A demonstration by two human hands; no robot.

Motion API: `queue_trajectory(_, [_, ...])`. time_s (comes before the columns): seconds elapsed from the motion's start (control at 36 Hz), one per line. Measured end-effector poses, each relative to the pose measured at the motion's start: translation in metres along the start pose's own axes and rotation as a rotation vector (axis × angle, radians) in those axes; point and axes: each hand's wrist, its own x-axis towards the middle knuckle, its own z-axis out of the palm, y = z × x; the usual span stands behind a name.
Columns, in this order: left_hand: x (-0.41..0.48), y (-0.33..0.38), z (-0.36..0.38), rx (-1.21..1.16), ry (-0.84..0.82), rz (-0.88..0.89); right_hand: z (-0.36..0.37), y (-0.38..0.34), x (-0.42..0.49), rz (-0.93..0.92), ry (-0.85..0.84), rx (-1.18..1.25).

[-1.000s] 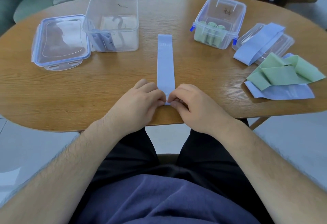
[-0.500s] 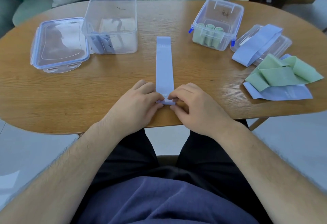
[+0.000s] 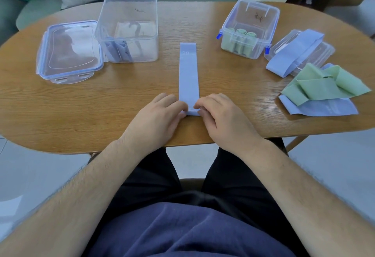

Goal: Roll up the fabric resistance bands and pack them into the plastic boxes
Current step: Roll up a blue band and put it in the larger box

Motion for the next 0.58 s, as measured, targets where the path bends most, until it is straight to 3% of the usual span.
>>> queue_trajectory(0.31, [0.003, 0.002, 0.007, -0.037, 0.036, -0.098, 0.001, 0.003, 0.004, 0.025, -0.010, 0.041])
queue_trajectory(0.58, [-0.002, 0.004, -0.005, -0.074, -0.062, -0.024, -0.012, -0.001, 0.000, 0.023, -0.122, 0.057])
